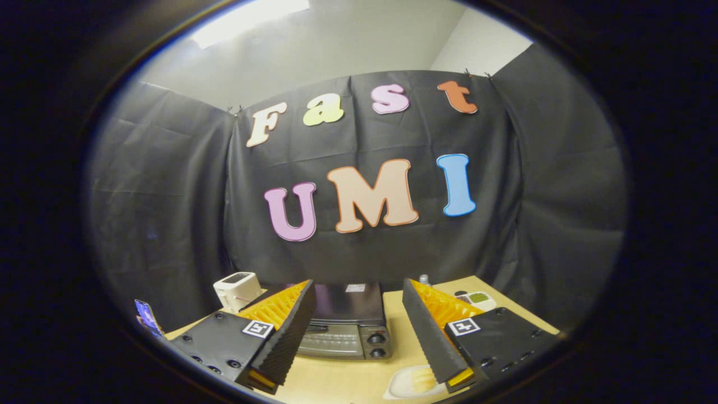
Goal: Open the toaster oven, put the food inside, and close the toaster oven door.
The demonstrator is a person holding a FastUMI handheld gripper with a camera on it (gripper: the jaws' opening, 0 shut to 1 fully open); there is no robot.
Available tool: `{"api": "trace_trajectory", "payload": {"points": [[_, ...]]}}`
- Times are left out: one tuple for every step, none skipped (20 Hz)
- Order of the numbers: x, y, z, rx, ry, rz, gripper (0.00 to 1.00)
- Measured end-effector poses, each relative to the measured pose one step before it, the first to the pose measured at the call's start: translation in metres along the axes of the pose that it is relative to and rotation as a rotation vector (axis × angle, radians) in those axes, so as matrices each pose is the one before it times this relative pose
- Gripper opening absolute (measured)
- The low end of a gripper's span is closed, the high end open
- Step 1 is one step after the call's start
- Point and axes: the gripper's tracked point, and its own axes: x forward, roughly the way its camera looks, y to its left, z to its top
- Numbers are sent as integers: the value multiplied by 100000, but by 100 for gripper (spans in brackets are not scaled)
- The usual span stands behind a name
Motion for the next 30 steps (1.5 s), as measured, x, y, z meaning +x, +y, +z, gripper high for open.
{"api": "trace_trajectory", "payload": {"points": [[400,415,-779,614,348,313,97],[444,434,-759,553,424,434,97],[575,501,-754,578,745,596,97],[533,531,-799,656,990,878,97],[508,532,-756,974,858,909,97],[545,469,-712,1240,618,677,97],[613,379,-650,1073,433,620,97],[647,333,-627,929,385,103,97],[615,298,-725,795,377,67,96],[633,390,-679,574,563,247,96],[627,422,-759,346,839,407,96],[693,467,-777,314,945,427,96],[568,310,-714,-22,742,-231,96],[620,243,-582,-542,405,-733,97],[812,289,-540,-859,-158,-971,97],[614,189,-521,-929,-263,-1430,97],[533,409,-609,-867,-300,-1104,97],[641,419,-511,-1004,-205,-784,97],[553,482,-645,-1279,28,-761,97],[466,536,-585,-1482,-116,-596,97],[272,567,-533,-1675,-357,-406,97],[406,619,-458,-1396,-112,-278,97],[346,589,-685,-788,327,23,97],[387,584,-499,-122,463,86,97],[313,542,-400,-28,258,357,97],[296,340,-343,-49,468,-91,97],[115,-26,-324,-1119,31,-1151,97],[56,-76,309,-1881,-1589,-1261,97],[51,95,-278,-890,-410,-304,97],[-102,39,132,614,-1204,-183,97]]}}
